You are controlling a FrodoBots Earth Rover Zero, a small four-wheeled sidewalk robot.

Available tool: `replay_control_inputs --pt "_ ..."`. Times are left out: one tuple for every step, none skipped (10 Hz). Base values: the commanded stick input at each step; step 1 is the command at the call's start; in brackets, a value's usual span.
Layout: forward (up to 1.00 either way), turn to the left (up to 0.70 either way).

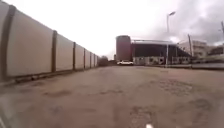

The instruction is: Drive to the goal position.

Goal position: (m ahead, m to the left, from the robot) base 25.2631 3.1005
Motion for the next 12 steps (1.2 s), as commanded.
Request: replay_control_inputs --pt "0.60 0.00" --pt "0.60 -0.01" --pt "0.60 -0.04" --pt "0.60 -0.15" --pt "0.60 -0.15" --pt "0.60 -0.06" --pt "0.60 0.00" --pt "0.60 0.00" --pt "0.60 0.00" --pt "0.60 0.00" --pt "0.60 0.00" --pt "0.60 0.00"
